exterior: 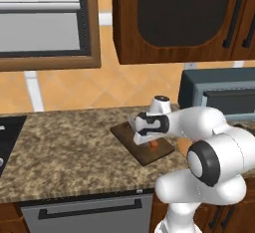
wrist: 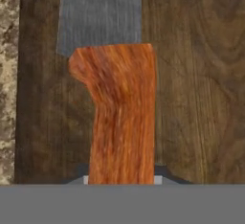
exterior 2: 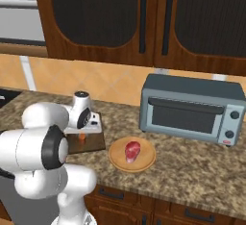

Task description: Pick up the knife from the drawer and place it on the cutting board. Then place the meat from the plate to the cutting board.

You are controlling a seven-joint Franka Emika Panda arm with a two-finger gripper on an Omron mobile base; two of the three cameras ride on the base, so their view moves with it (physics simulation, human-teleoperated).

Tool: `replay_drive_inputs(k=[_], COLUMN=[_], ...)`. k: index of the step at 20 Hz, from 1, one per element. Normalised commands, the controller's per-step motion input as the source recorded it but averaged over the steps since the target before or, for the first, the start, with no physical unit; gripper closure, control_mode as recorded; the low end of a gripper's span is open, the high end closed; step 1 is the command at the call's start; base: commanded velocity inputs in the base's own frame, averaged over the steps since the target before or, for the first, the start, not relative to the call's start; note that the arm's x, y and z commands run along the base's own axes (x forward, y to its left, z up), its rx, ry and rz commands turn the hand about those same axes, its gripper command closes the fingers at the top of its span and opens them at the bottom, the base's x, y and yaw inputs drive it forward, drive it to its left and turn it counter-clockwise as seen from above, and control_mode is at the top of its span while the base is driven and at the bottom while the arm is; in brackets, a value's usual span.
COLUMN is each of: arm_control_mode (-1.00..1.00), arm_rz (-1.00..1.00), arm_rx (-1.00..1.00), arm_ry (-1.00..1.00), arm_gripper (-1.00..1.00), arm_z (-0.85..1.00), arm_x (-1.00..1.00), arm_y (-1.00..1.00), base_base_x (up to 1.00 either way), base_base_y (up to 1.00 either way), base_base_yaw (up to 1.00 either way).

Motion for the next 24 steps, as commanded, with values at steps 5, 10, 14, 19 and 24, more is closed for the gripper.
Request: replay_drive_inputs(k=[5,10,14,19,24], arm_control_mode=[-1.00,-1.00,-1.00,-1.00,-1.00], arm_rz=[0.08,0.01,0.00,-0.09,-0.11], arm_rx=[-0.04,0.00,0.00,0.00,0.00], arm_ry=[0.00,-0.03,-0.07,-0.01,0.00], arm_gripper=[-1.00,-1.00,-1.00,-1.00,-1.00], arm_z=[-0.13,0.72,0.42,0.01,0.00], arm_x=[0.07,-0.22,-0.47,-0.30,-0.06], arm_y=[0.09,-0.38,-0.67,-0.97,-1.00], base_base_x=[0.00,0.00,0.00,0.00,0.00], base_base_y=[0.00,0.00,0.00,0.00,0.00], base_base_yaw=[0.00,0.00,0.00,0.00,0.00])
